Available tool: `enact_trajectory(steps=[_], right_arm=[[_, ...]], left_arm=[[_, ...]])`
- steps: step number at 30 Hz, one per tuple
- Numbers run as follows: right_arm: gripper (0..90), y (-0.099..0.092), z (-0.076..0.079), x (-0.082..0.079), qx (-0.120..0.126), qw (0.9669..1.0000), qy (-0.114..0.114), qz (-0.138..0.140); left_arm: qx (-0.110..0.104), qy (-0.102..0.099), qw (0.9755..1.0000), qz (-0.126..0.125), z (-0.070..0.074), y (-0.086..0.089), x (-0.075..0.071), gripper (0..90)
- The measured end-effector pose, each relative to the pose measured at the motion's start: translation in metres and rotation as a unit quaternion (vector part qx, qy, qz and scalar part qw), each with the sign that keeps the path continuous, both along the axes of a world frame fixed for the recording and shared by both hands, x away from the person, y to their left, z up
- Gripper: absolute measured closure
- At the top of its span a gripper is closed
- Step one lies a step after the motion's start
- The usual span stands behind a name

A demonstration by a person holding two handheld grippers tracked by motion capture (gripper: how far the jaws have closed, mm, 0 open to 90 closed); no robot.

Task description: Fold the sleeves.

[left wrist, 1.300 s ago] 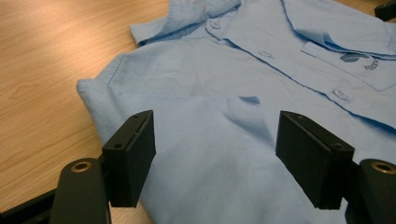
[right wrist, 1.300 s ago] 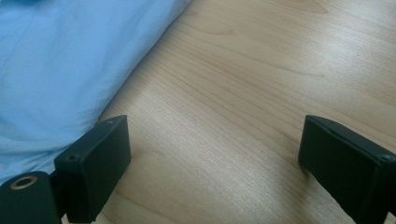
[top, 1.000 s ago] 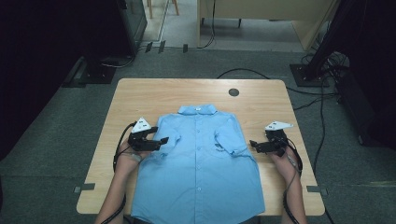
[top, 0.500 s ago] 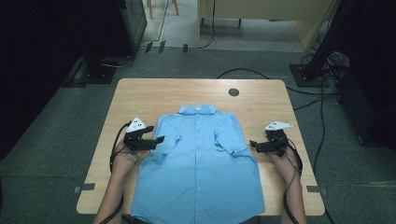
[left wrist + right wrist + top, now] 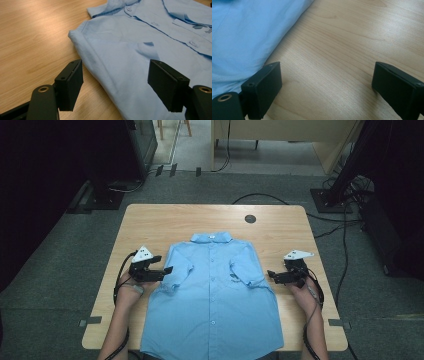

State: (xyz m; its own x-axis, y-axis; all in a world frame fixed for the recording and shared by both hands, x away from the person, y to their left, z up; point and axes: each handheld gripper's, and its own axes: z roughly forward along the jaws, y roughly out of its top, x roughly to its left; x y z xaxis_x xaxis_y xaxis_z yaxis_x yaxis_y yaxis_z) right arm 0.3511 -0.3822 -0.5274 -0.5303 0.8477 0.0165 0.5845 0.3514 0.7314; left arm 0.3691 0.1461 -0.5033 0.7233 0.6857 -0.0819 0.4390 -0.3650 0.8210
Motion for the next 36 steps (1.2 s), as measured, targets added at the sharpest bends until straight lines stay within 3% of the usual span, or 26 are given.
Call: enact_trajectory(steps=[18, 36], right_arm=[[8.7, 0.000, 0.000, 0.000, 0.000, 1.0000, 0.000, 0.000], [8.7, 0.000, 0.000, 0.000, 0.000, 1.0000, 0.000, 0.000]], left_arm=[[0.001, 0.017, 0.9998, -0.011, -0.004, 0.009, 0.002, 25.9], [0.003, 0.012, 0.9999, -0.005, -0.005, 0.023, 0.000, 25.9]])
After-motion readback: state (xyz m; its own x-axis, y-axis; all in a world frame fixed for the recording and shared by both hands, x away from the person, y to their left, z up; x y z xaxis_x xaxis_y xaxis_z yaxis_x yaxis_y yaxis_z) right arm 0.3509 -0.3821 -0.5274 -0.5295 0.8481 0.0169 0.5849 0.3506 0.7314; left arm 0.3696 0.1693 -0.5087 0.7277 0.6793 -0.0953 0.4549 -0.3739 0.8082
